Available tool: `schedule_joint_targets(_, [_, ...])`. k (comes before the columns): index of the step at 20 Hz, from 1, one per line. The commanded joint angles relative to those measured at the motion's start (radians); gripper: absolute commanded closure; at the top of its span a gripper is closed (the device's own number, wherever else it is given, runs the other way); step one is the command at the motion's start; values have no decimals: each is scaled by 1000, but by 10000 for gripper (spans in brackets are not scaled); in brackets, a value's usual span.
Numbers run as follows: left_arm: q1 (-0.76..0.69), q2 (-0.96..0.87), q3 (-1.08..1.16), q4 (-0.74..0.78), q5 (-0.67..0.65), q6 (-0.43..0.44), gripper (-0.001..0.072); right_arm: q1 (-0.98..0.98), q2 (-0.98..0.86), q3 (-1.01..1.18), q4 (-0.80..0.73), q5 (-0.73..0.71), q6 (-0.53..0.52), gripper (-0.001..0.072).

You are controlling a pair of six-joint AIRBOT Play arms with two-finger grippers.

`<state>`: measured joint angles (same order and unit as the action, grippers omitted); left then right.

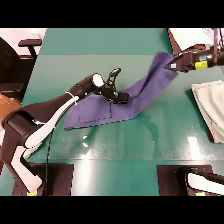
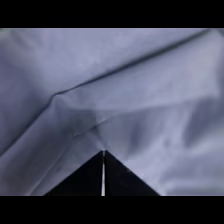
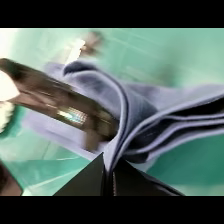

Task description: Fold the shirts.

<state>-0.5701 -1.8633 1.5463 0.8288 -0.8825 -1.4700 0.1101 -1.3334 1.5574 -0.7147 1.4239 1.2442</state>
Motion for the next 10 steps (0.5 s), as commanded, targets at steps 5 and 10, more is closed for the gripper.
schedule_joint_targets(5, [21,-23,33,42,-60,-14,680,182,7,69,16,-79,38,693])
schedule_joint_targets(10, [212,178,60,201,-130,-15,680,332,-7,69,21,-178,37,692])
